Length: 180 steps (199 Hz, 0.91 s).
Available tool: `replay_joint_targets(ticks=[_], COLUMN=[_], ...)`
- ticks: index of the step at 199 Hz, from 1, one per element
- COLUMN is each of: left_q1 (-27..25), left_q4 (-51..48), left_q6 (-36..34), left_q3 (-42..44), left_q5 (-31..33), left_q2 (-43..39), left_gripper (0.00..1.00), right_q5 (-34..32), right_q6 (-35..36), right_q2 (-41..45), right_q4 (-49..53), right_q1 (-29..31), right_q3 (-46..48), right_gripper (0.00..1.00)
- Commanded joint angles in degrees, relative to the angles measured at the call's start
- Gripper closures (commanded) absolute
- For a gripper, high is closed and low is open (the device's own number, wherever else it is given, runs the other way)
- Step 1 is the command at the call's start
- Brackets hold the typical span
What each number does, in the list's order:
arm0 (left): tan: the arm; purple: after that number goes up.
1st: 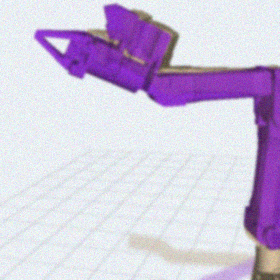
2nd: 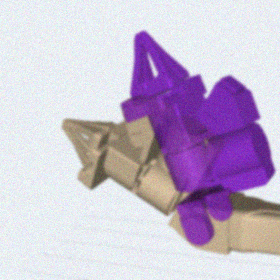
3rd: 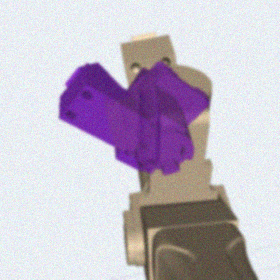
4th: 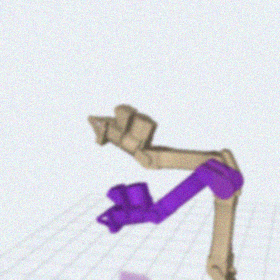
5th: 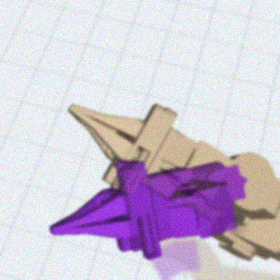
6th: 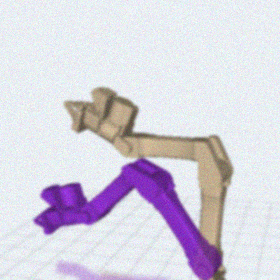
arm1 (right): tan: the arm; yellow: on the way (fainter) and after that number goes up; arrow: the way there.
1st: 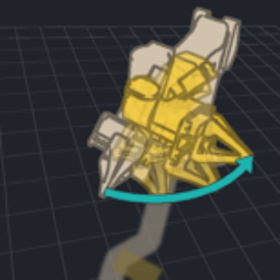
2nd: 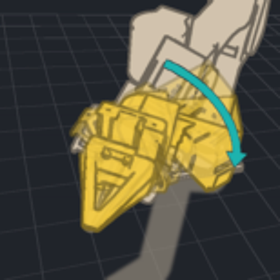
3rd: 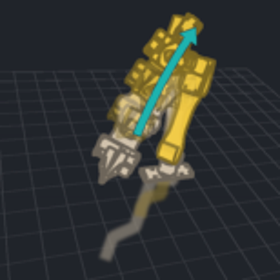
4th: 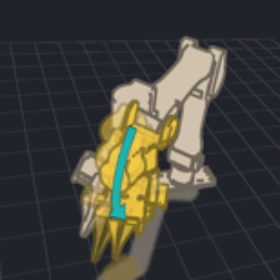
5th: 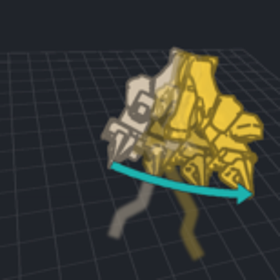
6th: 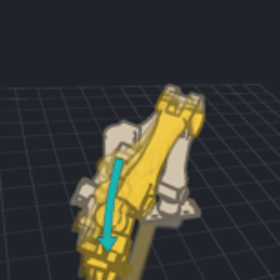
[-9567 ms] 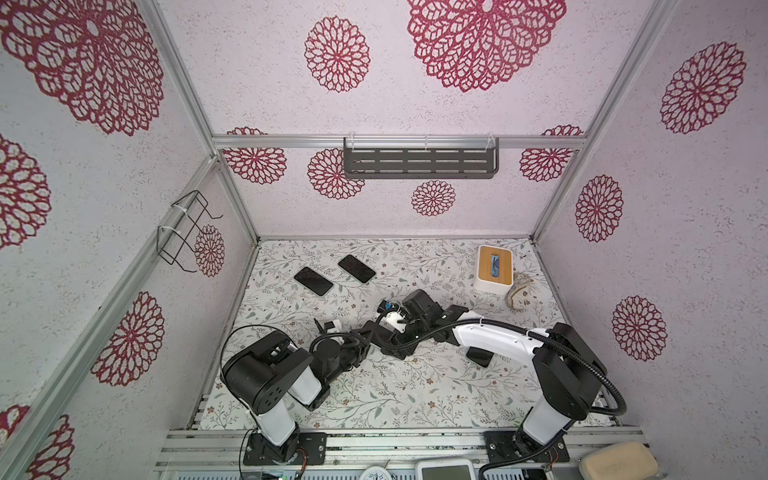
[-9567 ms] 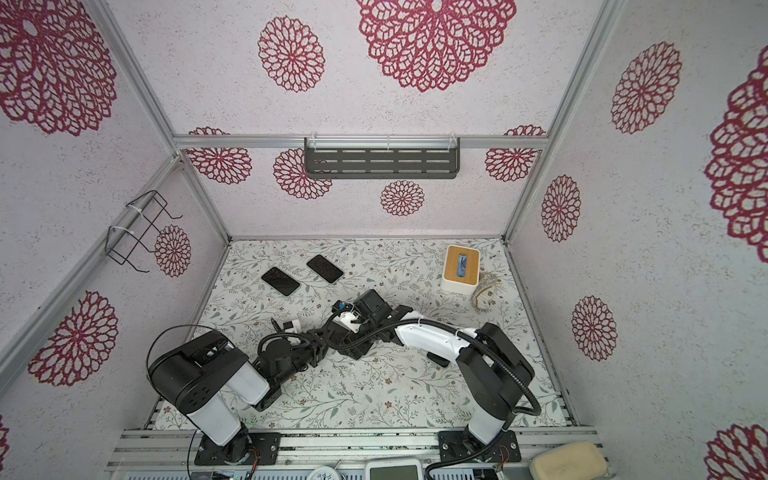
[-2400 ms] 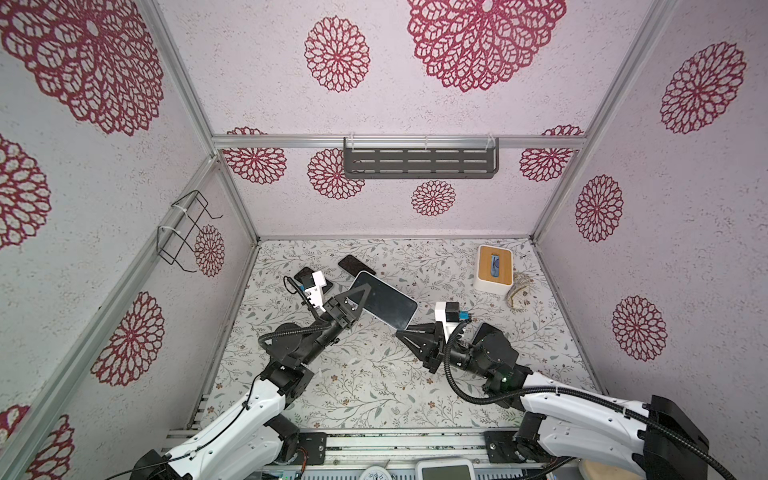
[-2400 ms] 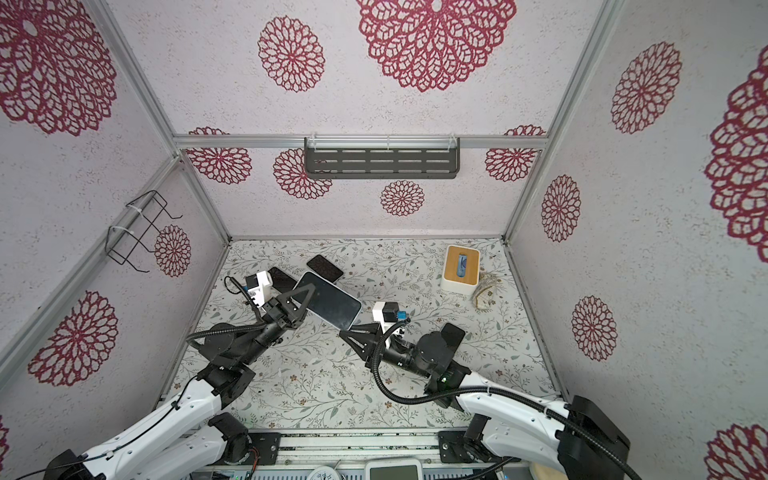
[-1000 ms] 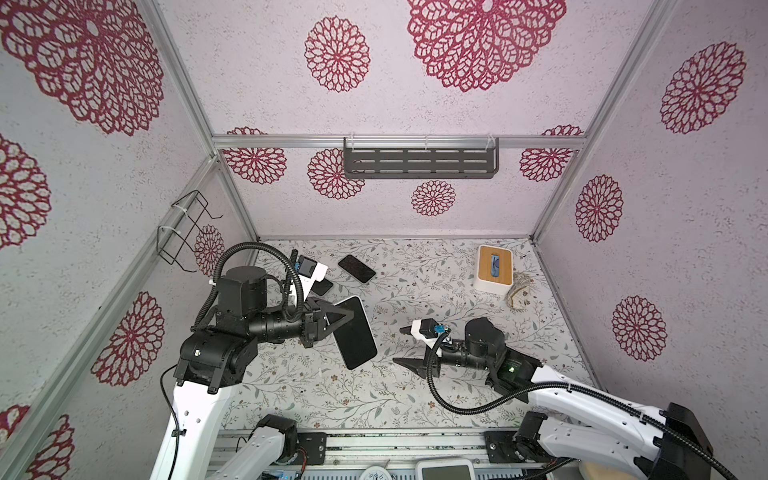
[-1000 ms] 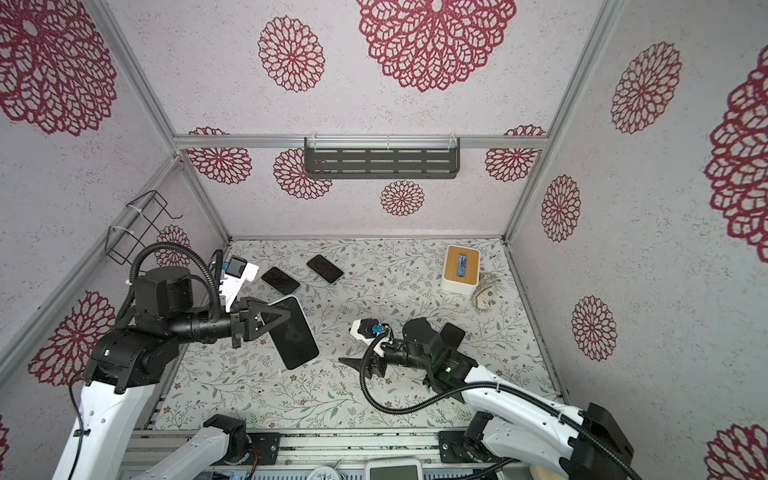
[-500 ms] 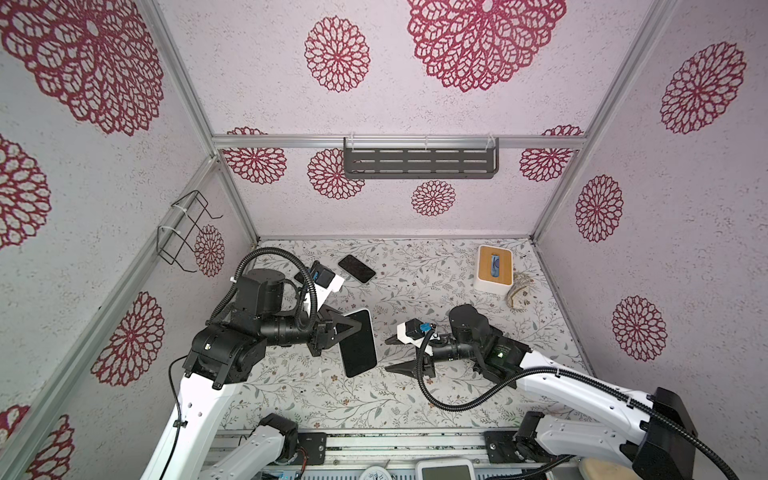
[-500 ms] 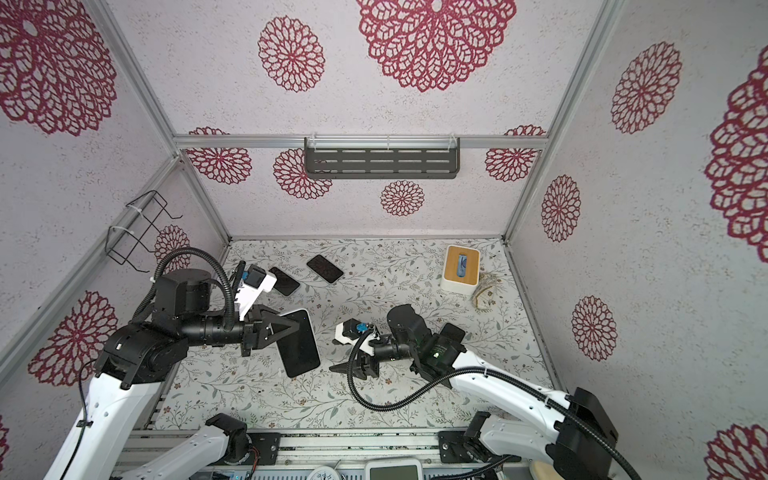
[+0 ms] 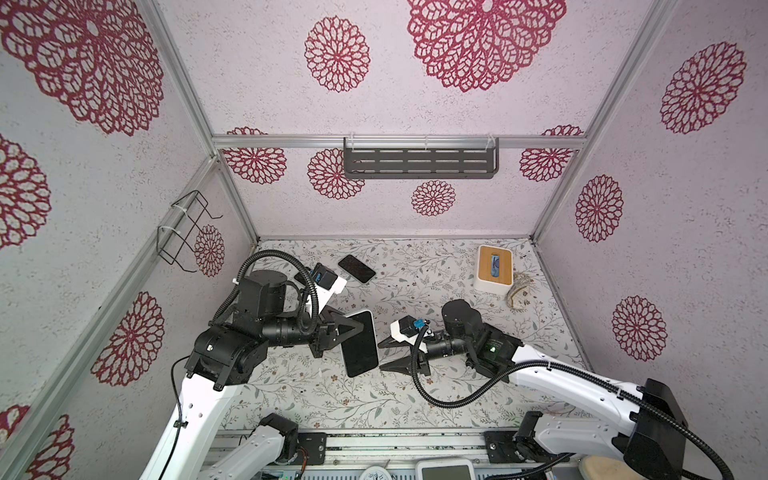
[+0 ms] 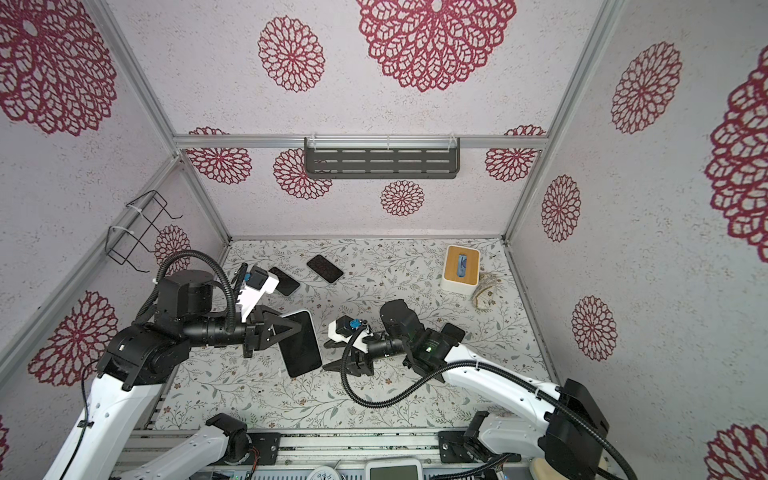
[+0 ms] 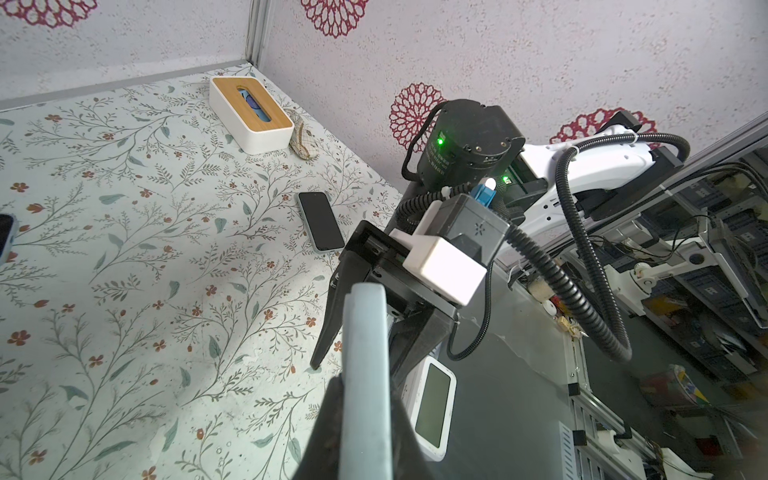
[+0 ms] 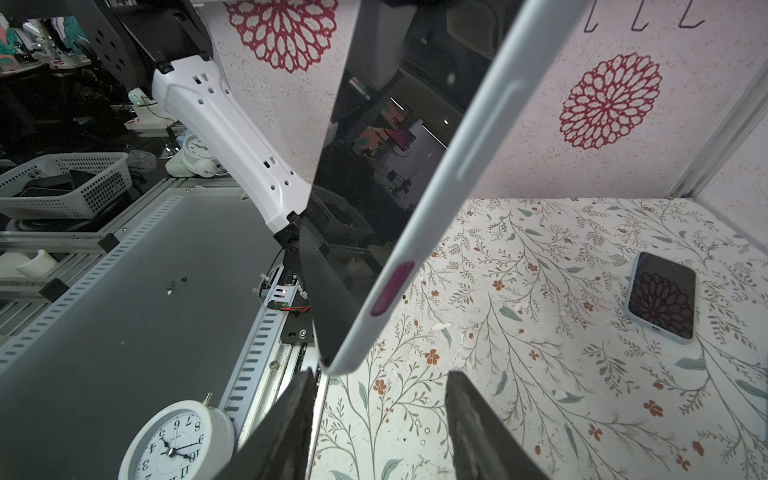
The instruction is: Take the phone out of the phone case
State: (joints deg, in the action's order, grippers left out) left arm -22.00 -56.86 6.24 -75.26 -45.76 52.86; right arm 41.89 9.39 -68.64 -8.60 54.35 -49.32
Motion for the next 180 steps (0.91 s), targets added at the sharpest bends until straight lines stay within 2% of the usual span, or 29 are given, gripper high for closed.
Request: replay_joint_targets(ticks=[1, 77, 129, 180], left_q1=[-0.5, -0.8, -0.9, -0.9], left_q4=[4.0, 5.1, 6.3, 10.2], left_q6=[0.0, 0.4, 1.0, 3.3], left_q3=[0.3, 0.8, 1.4, 3.2], left_q5=[-1.4, -1.0, -1.2, -3.3], left_q2=[-0.4, -0.3, -0.4, 0.5], left_gripper=[1.0, 1.0, 1.0, 1.0], right_q5=[2.1, 2.6, 3.7, 4.4], right_q6=[-0.8, -0.9, -0.4, 2.3], right_q2=[-0.3, -1.3, -2.0, -1.0], right_q4=[-1.9, -2.5, -3.0, -5.0], right_q1=[0.5, 1.0, 1.2, 1.5], right_q3=[-1.9, -2.3, -2.4, -1.3], right_gripper=[0.49, 0.59, 0.75, 0.83])
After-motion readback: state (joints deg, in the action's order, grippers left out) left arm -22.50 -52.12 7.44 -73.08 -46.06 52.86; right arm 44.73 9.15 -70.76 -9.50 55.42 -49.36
